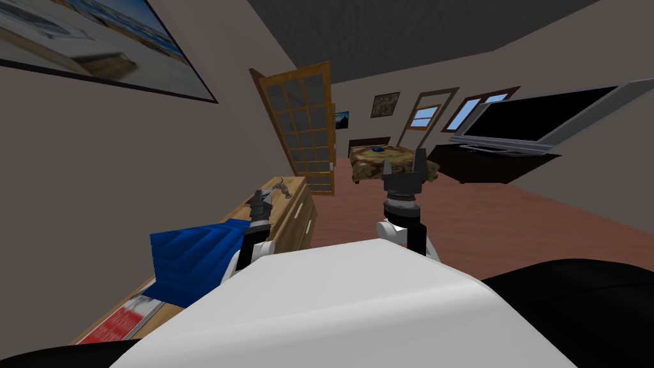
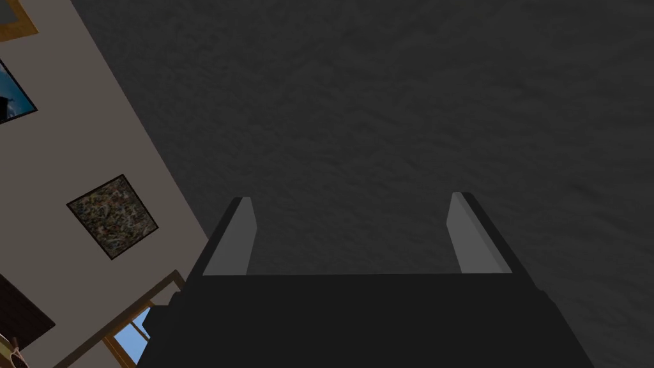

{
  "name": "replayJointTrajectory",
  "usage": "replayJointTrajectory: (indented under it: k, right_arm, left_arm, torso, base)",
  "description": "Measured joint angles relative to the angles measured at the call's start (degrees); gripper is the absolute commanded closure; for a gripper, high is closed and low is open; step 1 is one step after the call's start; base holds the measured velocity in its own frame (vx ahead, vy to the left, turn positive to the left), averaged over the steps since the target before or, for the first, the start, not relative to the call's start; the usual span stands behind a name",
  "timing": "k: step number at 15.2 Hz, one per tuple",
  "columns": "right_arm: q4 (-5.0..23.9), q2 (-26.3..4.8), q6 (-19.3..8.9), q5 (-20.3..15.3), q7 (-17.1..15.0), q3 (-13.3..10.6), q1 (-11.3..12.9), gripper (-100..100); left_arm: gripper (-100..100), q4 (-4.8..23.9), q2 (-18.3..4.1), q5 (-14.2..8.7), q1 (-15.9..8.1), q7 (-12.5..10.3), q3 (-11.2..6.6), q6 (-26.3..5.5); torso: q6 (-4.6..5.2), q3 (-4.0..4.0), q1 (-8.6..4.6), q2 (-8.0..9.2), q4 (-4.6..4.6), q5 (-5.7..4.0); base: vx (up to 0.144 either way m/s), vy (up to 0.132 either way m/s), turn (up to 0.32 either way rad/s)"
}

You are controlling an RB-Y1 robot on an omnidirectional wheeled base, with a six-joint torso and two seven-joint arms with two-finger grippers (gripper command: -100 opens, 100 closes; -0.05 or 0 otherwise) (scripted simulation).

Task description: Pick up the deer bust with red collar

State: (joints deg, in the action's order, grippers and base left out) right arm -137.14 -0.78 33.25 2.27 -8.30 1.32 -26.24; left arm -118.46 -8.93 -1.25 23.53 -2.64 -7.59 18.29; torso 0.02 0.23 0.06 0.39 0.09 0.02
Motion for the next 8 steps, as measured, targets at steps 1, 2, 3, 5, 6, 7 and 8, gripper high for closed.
replayJointTrajectory:
  k: [1,2,3,5,6,7,8]
  right_arm:
    - [0.0,0.0,0.0,0.0,0.0,0.0,0.0,0]
    - [0.0,0.0,0.0,0.0,0.0,0.0,-0.01,0]
    - [0.0,0.0,0.0,0.0,0.0,0.0,-0.01,0]
    - [0.0,0.0,0.0,0.0,0.0,0.0,-0.02,0]
    - [-0.01,0.0,0.0,0.0,0.0,0.01,-0.02,0]
    - [-0.01,0.0,0.01,0.0,0.0,0.01,-0.02,0]
    - [-0.01,0.0,0.01,0.0,0.0,0.01,-0.03,0]
  left_arm:
    - [-100,0.73,-0.23,-0.51,-0.18,-0.32,-0.82,-0.74]
    - [-100,1.82,-0.29,-0.9,-0.62,-0.65,-1.51,-1.33]
    - [-100,2.68,-0.02,-1.11,-0.84,-0.82,-1.92,-1.82]
    - [-100,3.73,0.24,-1.66,-0.68,-1.37,-2.78,-2.78]
    - [-100,4.68,0.31,-1.92,-1.1,-1.73,-3.27,-3.18]
    - [-100,5.67,0.45,-2.12,-1.46,-2.08,-3.67,-3.49]
    - [-100,6.77,0.47,-2.37,-1.68,-2.51,-4.06,-3.57]
  torso:
    - [-0.01,-0.04,0.01,-0.07,-0.02,0.0]
    - [-0.01,-0.09,0.01,-0.16,-0.03,0.0]
    - [-0.01,-0.14,0.02,-0.24,-0.05,0.01]
    - [-0.02,-0.23,0.03,-0.41,-0.09,0.01]
    - [-0.01,-0.29,0.04,-0.52,-0.11,0.01]
    - [-0.02,-0.36,0.05,-0.64,-0.14,0.01]
    - [-0.02,-0.43,0.04,-0.75,-0.16,0.01]
  base:
    - [-0.035,-0.001,-0.084]
    - [-0.015,0.002,-0.064]
    - [0.005,0.002,-0.05]
    - [0.039,0.004,-0.034]
    - [0.082,0.008,-0.02]
    - [0.105,0.005,-0.01]
    - [0.167,-0.005,0.012]
